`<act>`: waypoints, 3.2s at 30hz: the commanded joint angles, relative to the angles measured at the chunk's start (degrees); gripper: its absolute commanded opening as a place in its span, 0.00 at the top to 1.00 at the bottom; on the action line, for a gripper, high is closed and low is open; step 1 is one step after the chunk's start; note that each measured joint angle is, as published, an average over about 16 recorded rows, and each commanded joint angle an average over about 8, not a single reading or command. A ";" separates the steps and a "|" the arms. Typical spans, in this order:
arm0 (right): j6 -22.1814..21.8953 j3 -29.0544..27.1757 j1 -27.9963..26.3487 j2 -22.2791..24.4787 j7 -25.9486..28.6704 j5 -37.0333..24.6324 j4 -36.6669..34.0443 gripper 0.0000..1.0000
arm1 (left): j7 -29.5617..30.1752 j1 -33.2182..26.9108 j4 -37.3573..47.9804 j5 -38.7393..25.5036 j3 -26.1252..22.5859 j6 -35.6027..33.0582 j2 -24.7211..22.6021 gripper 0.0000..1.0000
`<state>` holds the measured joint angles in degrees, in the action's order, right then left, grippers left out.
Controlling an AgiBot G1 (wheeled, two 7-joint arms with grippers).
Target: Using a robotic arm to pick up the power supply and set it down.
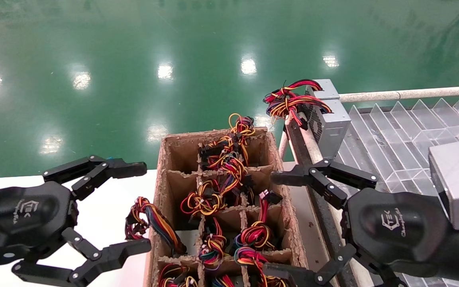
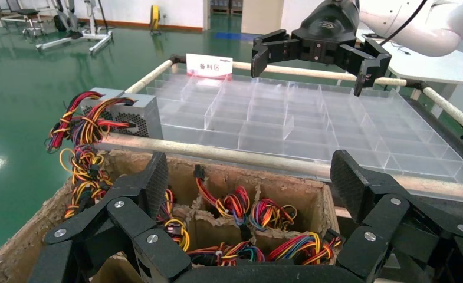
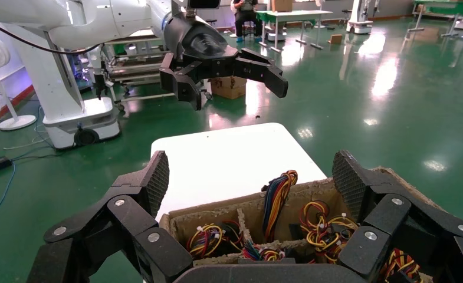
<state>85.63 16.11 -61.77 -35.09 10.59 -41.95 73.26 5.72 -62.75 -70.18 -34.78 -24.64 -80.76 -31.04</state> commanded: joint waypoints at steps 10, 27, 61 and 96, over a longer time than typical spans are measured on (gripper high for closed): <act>0.00 0.00 0.00 0.00 0.00 0.00 0.00 0.00 | 0.00 0.00 0.00 0.00 0.00 0.00 0.00 0.00; 0.00 0.00 0.00 0.00 0.00 0.00 0.00 0.00 | 0.00 0.00 0.00 0.00 0.00 0.00 0.00 0.71; -0.53 13.97 -5.22 -18.37 0.93 -16.89 -9.94 1.00 | 0.00 0.00 0.00 0.00 0.00 0.00 0.00 1.00; -1.98 17.34 -6.00 -20.21 -1.63 -24.30 -10.95 1.00 | 0.00 0.00 0.00 0.00 0.00 0.00 0.00 1.00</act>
<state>83.78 33.44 -67.96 -55.24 8.79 -66.32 62.68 5.72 -62.75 -70.18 -34.78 -24.64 -80.76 -31.04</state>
